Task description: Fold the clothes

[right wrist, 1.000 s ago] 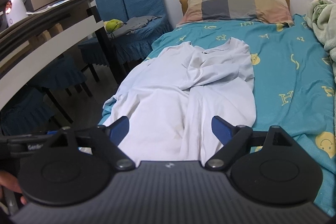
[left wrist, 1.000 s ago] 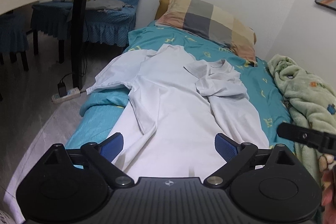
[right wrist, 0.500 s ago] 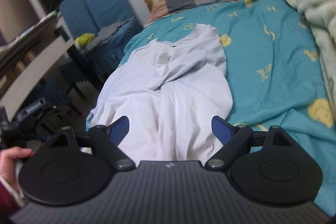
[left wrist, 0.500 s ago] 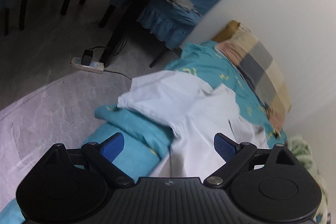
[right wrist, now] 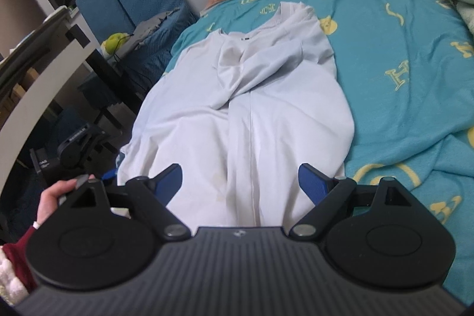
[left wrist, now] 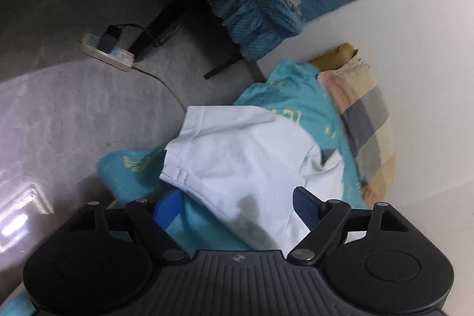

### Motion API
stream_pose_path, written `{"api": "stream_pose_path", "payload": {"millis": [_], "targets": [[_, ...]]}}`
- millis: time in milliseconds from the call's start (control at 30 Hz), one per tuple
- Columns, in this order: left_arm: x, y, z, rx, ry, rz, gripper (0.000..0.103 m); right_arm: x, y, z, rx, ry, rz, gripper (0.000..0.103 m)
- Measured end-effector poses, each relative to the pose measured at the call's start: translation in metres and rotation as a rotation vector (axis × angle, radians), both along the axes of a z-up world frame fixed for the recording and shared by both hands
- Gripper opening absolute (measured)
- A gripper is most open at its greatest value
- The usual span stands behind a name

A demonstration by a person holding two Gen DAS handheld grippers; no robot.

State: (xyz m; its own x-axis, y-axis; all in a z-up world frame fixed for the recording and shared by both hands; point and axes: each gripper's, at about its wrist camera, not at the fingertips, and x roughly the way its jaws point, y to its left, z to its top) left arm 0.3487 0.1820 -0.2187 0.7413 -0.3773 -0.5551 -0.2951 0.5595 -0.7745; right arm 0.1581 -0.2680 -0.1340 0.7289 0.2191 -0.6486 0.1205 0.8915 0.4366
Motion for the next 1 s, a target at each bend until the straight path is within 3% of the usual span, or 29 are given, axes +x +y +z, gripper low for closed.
{"api": "stream_pose_path", "payload": {"millis": [67,167,267,300,333,533,700,800,867,1000], "targets": [[0.005,0.003,-0.005,0.01,0.012,0.011,0.082,0.003,-0.001,-0.003,0.01,0.01,-0.002,0.087],[0.009,0.006,-0.016,0.024,0.015,0.03,0.065,0.005,-0.001,-0.006,0.018,0.016,-0.005,0.087],[0.014,0.003,-0.014,0.113,0.016,0.032,0.022,0.003,0.0,-0.004,0.019,0.011,-0.011,0.087],[0.015,0.001,-0.009,0.152,-0.003,0.028,0.012,0.003,0.0,-0.002,0.02,0.008,-0.013,0.087],[0.016,-0.002,-0.003,0.192,-0.024,0.023,0.009,0.002,0.0,-0.001,0.025,0.004,-0.016,0.087],[0.028,-0.036,0.061,0.471,-0.144,-0.054,0.005,-0.004,-0.007,0.01,0.045,-0.029,-0.034,0.087],[0.043,-0.101,0.135,0.687,-0.277,-0.205,0.005,-0.011,-0.024,0.019,0.094,-0.032,-0.09,0.087],[0.05,-0.167,0.165,0.785,-0.366,-0.342,0.005,-0.014,-0.039,0.019,0.111,-0.007,-0.141,0.087],[0.051,-0.215,0.174,0.82,-0.404,-0.446,0.005,-0.017,-0.05,0.016,0.133,0.004,-0.173,0.087],[0.046,-0.308,0.158,0.865,-0.453,-0.639,0.005,-0.021,-0.074,0.008,0.194,0.021,-0.243,0.087]]}}
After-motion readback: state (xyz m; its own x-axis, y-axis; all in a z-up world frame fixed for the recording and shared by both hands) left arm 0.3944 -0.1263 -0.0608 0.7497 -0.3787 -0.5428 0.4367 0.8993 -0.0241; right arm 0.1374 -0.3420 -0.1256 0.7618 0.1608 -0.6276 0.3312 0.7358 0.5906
